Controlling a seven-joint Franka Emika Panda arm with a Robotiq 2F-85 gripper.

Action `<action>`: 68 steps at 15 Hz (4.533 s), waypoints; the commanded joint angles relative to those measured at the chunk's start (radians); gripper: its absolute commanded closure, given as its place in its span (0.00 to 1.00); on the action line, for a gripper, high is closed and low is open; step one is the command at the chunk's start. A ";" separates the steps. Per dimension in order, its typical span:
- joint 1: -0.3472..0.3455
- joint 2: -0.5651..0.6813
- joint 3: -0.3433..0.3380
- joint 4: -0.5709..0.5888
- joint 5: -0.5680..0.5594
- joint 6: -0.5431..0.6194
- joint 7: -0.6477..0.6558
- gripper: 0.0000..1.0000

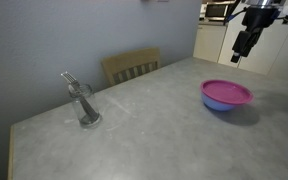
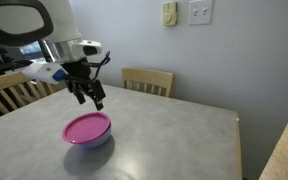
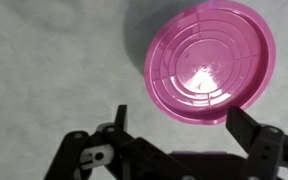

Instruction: Take the lid and put it on the table

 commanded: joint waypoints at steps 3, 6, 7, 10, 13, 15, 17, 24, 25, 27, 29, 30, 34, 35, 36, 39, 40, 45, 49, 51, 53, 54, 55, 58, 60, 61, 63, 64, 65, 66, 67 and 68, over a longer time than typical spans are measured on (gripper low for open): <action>-0.039 0.110 0.023 0.067 -0.011 0.023 0.001 0.00; -0.049 0.137 0.024 0.078 -0.008 0.015 -0.008 0.00; -0.052 0.144 0.024 0.081 -0.009 0.015 -0.007 0.00; -0.057 0.161 0.023 0.080 -0.020 0.021 0.001 0.00; -0.060 0.175 0.022 0.078 -0.031 0.025 0.003 0.00; -0.064 0.188 0.024 0.078 -0.040 0.027 -0.014 0.00; -0.071 0.198 0.029 0.082 -0.047 0.016 -0.065 0.00; -0.091 0.193 0.056 0.069 -0.023 0.033 -0.138 0.00; -0.091 0.192 0.057 0.069 -0.023 0.033 -0.135 0.00; -0.091 0.192 0.059 0.069 -0.023 0.033 -0.133 0.00; -0.099 0.205 0.071 0.058 -0.008 0.099 -0.180 0.00; -0.101 0.207 0.075 0.050 -0.012 0.148 -0.200 0.00; -0.132 0.237 0.112 0.037 0.022 0.302 -0.291 0.00; -0.142 0.246 0.120 0.037 0.025 0.322 -0.297 0.00; -0.152 0.252 0.130 0.039 0.032 0.325 -0.303 0.00; -0.178 0.263 0.152 0.043 0.046 0.313 -0.306 0.00; -0.188 0.263 0.162 0.046 0.057 0.301 -0.311 0.00; -0.218 0.273 0.183 0.064 0.077 0.269 -0.332 0.00; -0.240 0.293 0.191 0.077 0.106 0.221 -0.362 0.00; -0.248 0.304 0.194 0.080 0.112 0.211 -0.376 0.00; -0.253 0.314 0.198 0.084 0.114 0.203 -0.386 0.00; -0.253 0.317 0.198 0.086 0.111 0.198 -0.387 0.01; -0.254 0.321 0.199 0.088 0.110 0.195 -0.387 0.06; -0.255 0.325 0.200 0.089 0.109 0.192 -0.386 0.38; -0.254 0.324 0.200 0.090 0.107 0.191 -0.384 0.52; -0.254 0.324 0.200 0.092 0.108 0.189 -0.385 0.60; -0.253 0.323 0.200 0.093 0.108 0.189 -0.385 0.72; -0.254 0.322 0.202 0.093 0.109 0.190 -0.386 0.76; -0.254 0.321 0.202 0.093 0.110 0.190 -0.386 0.78; -0.253 0.320 0.203 0.092 0.110 0.191 -0.384 0.83; -0.254 0.319 0.205 0.091 0.112 0.189 -0.388 0.87; -0.253 0.317 0.207 0.091 0.113 0.189 -0.389 0.91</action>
